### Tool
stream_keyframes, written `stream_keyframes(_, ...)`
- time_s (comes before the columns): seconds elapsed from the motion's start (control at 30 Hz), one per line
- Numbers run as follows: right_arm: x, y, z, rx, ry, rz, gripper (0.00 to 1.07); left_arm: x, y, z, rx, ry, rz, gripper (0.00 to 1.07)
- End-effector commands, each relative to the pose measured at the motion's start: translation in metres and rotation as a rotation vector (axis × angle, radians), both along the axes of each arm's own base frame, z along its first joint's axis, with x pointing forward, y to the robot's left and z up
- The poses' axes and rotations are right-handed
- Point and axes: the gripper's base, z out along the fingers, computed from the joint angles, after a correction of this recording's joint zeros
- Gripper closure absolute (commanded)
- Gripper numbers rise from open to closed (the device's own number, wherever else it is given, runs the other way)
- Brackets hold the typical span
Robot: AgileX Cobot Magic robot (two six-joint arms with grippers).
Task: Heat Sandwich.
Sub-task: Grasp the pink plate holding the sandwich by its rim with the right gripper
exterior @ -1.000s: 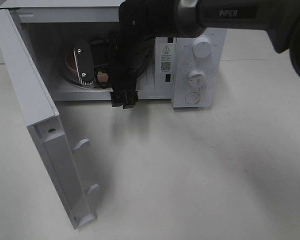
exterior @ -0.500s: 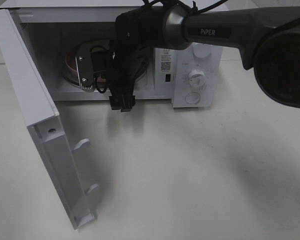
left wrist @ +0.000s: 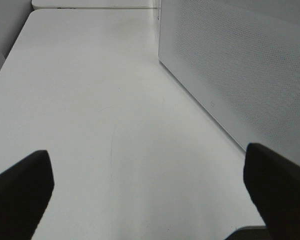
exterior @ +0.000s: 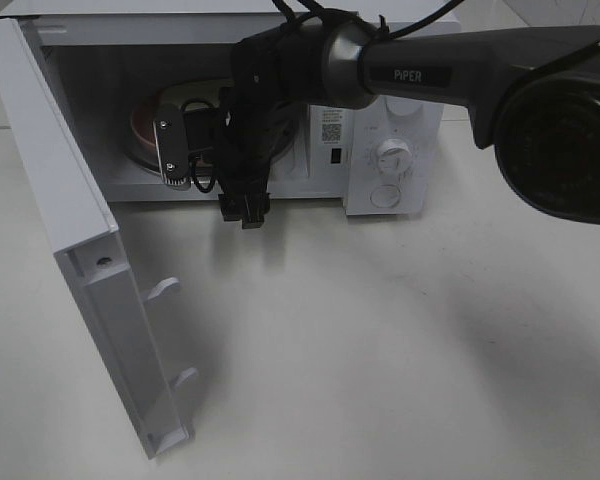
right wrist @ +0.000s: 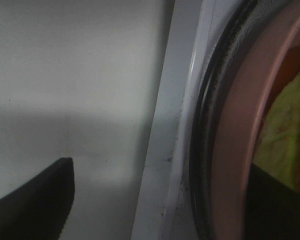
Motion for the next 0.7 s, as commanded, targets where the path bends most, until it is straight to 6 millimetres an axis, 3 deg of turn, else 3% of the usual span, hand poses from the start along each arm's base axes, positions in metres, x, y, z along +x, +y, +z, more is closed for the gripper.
stream_keyframes(0.03, -0.0005, 0.0001, -0.0012, 0.022, 0.028, -0.019, 0.39, -0.0026, -0.0006, 0.0001, 0.000, -0.025, -0.002, 0.09)
stream_keyframes(0.1, -0.0009, -0.0001, -0.0015, 0.023, 0.036, -0.028, 0.46, -0.0026, -0.0006, 0.0001, 0.000, -0.025, -0.002, 0.09)
stream_keyframes(0.13, -0.0015, -0.0006, -0.0014, 0.022, 0.045, -0.036, 0.57, -0.0026, -0.0006, 0.0001, 0.000, -0.025, -0.002, 0.09)
stream_keyframes(0.17, -0.0015, -0.0006, -0.0014, 0.022, 0.045, -0.036, 0.57, -0.0026, -0.0006, 0.0001, 0.000, -0.025, -0.002, 0.09)
stream_keyframes(0.27, -0.0023, -0.0013, -0.0009, 0.017, 0.055, -0.041, 0.82, -0.0026, -0.0006, 0.0001, 0.000, -0.025, -0.002, 0.09)
stream_keyframes(0.3, -0.0023, -0.0013, -0.0009, 0.017, 0.055, -0.041, 0.82, -0.0026, -0.0006, 0.0001, 0.000, -0.025, -0.002, 0.09)
stream_keyframes(0.33, -0.0029, -0.0018, 0.0003, 0.016, 0.063, -0.051, 1.01, -0.0026, -0.0006, 0.0001, 0.000, -0.025, -0.002, 0.09)
stream_keyframes(0.37, -0.0033, -0.0021, 0.0000, 0.013, 0.068, -0.052, 1.07, -0.0026, -0.0006, 0.0001, 0.000, -0.025, -0.002, 0.09)
stream_keyframes(0.7, -0.0073, -0.0035, -0.0015, -0.016, 0.108, -0.026, 1.07, -0.0026, -0.0006, 0.0001, 0.000, -0.025, -0.002, 0.09)
